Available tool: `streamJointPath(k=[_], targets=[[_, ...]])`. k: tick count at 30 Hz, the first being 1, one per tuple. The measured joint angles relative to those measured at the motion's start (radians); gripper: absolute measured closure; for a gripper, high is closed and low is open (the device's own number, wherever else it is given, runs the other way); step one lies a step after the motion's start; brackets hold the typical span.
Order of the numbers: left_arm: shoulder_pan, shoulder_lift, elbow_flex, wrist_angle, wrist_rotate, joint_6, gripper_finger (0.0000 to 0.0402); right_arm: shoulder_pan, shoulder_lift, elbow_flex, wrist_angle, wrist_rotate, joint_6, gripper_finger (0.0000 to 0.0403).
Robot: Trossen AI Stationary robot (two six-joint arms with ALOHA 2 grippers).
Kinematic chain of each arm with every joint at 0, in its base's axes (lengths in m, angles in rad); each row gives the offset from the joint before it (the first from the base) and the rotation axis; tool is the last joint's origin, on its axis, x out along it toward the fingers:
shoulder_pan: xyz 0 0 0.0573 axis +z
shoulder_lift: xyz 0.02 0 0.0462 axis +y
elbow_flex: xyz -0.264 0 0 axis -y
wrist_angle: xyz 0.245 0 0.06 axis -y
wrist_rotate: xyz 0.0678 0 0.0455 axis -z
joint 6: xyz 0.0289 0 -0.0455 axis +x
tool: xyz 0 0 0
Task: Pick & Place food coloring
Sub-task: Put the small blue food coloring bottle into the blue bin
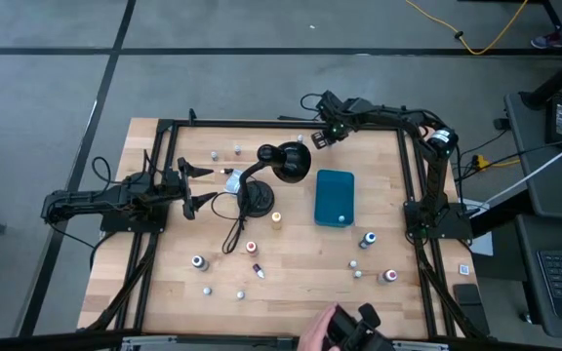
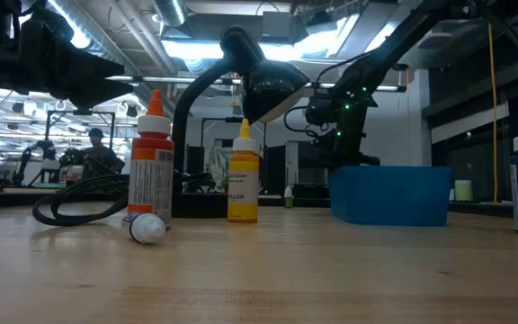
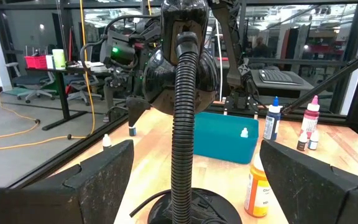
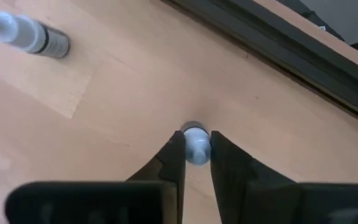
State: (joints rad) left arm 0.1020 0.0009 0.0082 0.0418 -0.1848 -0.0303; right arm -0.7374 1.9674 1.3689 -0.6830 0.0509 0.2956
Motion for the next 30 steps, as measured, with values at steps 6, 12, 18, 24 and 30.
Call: streamJointPath(k=[6,12,18,24,30], targets=[[0.000,0.000,0.000,0.000,0.000,0.000,0.0056,0.018,-0.055,0.000,-0.046,-0.001,-0.039,0.0330],[0.000,0.000,0.000,0.000,0.000,0.000,0.0056,0.039,-0.165,0.000,-0.099,-0.001,-0.048,0.0345],[0.000,0.000,0.000,0.000,0.000,0.000,0.0056,0.067,-0.287,0.000,-0.206,-0.001,-0.047,0.0333],[0.000,0.000,0.000,0.000,0.000,0.000,0.0056,0.116,-0.424,0.000,-0.326,0.007,-0.038,0.0341],[0.000,0.000,0.000,0.000,0.000,0.000,0.0056,0.226,-0.545,0.000,-0.449,0.008,-0.024,0.0340]])
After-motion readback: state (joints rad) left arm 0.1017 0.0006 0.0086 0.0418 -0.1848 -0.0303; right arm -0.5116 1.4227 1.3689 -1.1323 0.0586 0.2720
